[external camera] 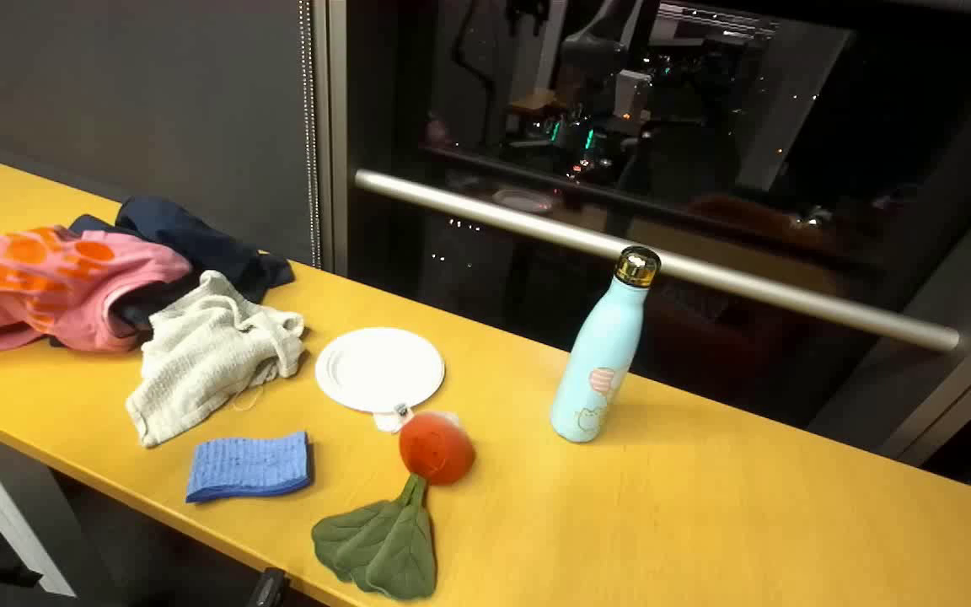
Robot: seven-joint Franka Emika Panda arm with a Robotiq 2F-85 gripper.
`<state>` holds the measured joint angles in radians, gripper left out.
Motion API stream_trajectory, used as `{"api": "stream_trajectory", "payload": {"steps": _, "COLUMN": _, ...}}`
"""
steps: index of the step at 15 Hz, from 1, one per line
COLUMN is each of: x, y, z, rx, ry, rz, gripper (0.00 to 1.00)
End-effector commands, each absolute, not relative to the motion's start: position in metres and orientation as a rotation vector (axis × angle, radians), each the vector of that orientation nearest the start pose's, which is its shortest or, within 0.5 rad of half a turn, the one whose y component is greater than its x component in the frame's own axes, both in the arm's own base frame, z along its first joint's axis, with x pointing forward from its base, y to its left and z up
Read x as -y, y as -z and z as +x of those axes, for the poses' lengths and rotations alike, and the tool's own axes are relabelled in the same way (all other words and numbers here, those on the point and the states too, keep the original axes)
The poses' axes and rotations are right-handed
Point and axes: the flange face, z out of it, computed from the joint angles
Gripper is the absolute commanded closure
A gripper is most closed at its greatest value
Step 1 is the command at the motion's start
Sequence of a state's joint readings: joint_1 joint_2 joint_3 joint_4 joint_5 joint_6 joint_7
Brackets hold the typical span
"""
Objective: Use the towel to wipe the table
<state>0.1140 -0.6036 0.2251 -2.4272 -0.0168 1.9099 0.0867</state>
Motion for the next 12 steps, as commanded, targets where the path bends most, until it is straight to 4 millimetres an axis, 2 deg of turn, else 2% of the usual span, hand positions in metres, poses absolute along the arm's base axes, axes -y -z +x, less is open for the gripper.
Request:
{"api": "stream_trajectory", "payload": {"steps": 1, "x": -0.134, "y": -0.520, "z": 0.357, "rx": 0.364, "ry": 0.163, "rz": -3.244, "gripper": 0.00}}
{"api": "stream_trajectory", "payload": {"steps": 8, "x": -0.134, "y": -0.520, "z": 0.357, "rx": 0.364, "ry": 0.164, "rz": -3.243, "gripper": 0.00}}
{"api": "stream_trajectory", "payload": {"steps": 10, "x": -0.136, "y": -0.545, "z": 0.346, "rx": 0.392, "ry": 0.263, "rz": -3.252, "gripper": 0.00}}
{"api": "stream_trajectory", "payload": {"steps": 12, "x": -0.123, "y": -0.561, "z": 0.337, "rx": 0.355, "ry": 0.398, "rz": -3.278, "gripper": 0.00}}
